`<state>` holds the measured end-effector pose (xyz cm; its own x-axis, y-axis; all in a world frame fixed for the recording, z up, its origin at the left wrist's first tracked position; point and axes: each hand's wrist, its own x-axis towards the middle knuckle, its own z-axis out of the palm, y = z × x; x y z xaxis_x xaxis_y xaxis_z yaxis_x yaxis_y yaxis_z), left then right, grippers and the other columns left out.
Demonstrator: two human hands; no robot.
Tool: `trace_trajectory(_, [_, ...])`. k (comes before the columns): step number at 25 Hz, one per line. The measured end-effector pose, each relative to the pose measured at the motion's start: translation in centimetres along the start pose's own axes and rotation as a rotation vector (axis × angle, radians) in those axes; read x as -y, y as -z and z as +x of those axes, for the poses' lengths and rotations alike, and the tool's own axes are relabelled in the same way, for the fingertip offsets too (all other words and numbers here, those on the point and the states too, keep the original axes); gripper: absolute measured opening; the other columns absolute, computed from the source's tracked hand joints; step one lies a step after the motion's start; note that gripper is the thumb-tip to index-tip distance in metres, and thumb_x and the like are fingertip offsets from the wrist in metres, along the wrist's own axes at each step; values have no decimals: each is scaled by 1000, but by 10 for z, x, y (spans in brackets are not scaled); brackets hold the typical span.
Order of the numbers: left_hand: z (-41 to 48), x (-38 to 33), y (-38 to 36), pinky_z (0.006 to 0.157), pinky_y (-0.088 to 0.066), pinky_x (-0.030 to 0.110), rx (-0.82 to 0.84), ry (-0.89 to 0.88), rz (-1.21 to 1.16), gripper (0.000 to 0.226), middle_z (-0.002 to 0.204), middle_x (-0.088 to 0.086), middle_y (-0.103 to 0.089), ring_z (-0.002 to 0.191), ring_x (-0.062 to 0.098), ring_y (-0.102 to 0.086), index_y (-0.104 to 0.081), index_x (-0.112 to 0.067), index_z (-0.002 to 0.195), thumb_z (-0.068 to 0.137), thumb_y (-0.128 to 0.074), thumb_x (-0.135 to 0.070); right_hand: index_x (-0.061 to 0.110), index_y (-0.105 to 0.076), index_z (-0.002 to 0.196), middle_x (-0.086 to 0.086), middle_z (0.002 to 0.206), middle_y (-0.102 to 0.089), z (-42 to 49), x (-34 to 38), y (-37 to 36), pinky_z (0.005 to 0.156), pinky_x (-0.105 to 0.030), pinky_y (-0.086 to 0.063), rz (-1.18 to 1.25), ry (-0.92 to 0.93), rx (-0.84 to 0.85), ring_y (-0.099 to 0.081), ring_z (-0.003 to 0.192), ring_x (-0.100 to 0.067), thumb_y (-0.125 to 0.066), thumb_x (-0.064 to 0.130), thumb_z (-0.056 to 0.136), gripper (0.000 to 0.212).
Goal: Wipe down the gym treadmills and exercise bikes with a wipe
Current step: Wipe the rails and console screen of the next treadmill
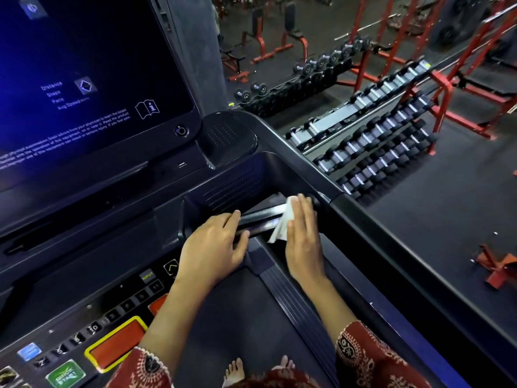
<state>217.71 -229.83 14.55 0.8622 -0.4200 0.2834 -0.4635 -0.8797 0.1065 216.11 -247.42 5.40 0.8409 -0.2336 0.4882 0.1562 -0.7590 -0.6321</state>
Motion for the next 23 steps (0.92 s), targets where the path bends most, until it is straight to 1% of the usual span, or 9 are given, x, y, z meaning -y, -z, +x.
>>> trace_trajectory(2, [-1, 1, -2, 49, -52, 30, -5, -5, 2, 41, 92, 5, -71, 79, 22, -69, -69, -4, 108, 84, -56, -35, -2, -33, 145, -17, 154, -26, 0, 14, -4, 119, -42, -16, 55, -73, -16, -15, 146, -29, -28, 17, 104, 45])
trace_trajectory(5, [0, 4, -4, 54, -55, 31, -52, -61, -2, 41, 94, 9, -71, 80, 24, -70, -69, -1, 108, 84, -57, -33, -6, -46, 136, -20, 143, -44, -1, 25, -7, 118, -42, -22, -26, 281, 107, -34, 139, -33, -41, 7, 98, 40])
trace_trajectory(6, [-1, 4, -4, 55, -55, 31, -66, -81, 0, 40, 95, 10, -71, 81, 25, -70, -69, 0, 107, 84, -59, -31, -6, -50, 132, -20, 137, -50, 9, 17, -3, 118, -40, -20, -63, 280, 109, -40, 135, -33, -40, 10, 99, 38])
trace_trajectory(8, [-3, 5, -1, 58, -56, 32, -107, -121, 16, 39, 95, 11, -71, 81, 26, -69, -70, 0, 104, 85, -54, -29, -7, -55, 125, -22, 129, -55, 24, 8, 6, 118, -37, -15, -74, 44, 26, -46, 128, -37, -32, 19, 100, 43])
trace_trajectory(10, [-5, 8, 5, 68, -56, 37, -151, -166, -8, 39, 90, 11, -69, 76, 27, -68, -71, 1, 96, 84, -44, -26, -9, -58, 120, -24, 123, -58, 25, 22, 3, 115, -42, -19, -104, -12, -6, -49, 124, -38, -32, 18, 98, 43])
trace_trajectory(13, [-9, 20, 13, 82, -53, 46, -193, -210, -11, 36, 84, 13, -67, 76, 30, -66, -70, 1, 87, 84, -43, -23, -7, -58, 122, -21, 124, -59, 8, 53, -13, 112, -47, -29, -75, 290, 118, -50, 123, -35, -38, 15, 98, 39])
trace_trajectory(15, [-19, 30, 18, 90, -50, 47, -199, -200, 34, 38, 95, 16, -69, 91, 34, -66, -70, 3, 94, 84, -44, -22, -4, -56, 127, -18, 129, -58, 10, 49, -12, 116, -43, -24, -94, 377, 144, -49, 126, -31, -36, 20, 101, 41])
trace_trajectory(20, [-51, 48, 23, 104, -39, 41, -254, -104, 8, 39, 117, 23, -62, 115, 36, -58, -64, 8, 113, 90, -48, -20, -8, -52, 129, -23, 132, -53, -2, 74, -26, 114, -47, -20, -78, 163, 15, -41, 131, -35, -25, 24, 104, 48])
trace_trajectory(23, [-60, 50, 25, 104, -37, 40, -253, -105, -7, 41, 122, 24, -60, 116, 37, -57, -62, 9, 116, 91, -48, -20, -7, -55, 126, -22, 129, -57, -12, 108, -44, 117, -43, -19, -25, 412, 76, -43, 129, -34, -39, 14, 98, 38])
